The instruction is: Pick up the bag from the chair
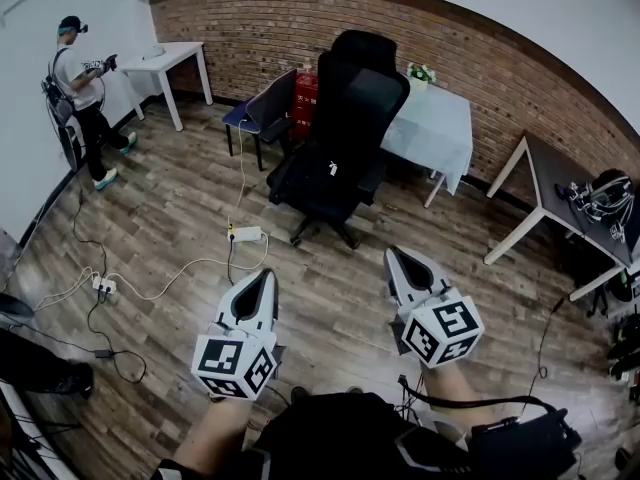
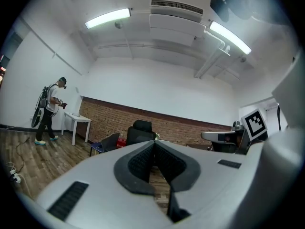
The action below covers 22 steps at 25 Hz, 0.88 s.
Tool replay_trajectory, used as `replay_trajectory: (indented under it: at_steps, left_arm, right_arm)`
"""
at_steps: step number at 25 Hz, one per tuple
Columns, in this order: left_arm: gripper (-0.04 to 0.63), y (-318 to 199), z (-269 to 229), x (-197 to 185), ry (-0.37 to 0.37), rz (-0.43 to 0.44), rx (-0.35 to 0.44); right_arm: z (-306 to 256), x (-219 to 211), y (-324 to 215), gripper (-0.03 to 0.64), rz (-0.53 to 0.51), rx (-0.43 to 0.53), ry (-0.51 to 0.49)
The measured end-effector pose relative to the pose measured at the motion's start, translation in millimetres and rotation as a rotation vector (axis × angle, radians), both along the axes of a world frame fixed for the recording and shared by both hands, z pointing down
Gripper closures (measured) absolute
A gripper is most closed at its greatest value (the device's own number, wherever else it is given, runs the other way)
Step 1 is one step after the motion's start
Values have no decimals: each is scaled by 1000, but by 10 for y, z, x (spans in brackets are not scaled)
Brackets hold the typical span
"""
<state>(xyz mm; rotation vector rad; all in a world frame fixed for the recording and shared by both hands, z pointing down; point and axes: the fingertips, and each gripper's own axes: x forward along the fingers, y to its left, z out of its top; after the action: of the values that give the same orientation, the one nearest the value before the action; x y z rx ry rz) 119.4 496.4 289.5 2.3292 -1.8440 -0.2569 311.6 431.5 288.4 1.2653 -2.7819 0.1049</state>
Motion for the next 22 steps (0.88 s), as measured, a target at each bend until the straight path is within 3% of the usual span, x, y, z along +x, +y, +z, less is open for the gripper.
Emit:
replay_trajectory:
  at_steps: [12, 22]
  left_arm:
    - [584, 124, 132, -466, 26, -9, -6]
    - [584, -94, 158, -663, 20, -76, -12]
  right_arm:
    - [124, -419, 99, 604, -4, -18, 16]
    - [170, -606, -348, 604, -46, -35, -5]
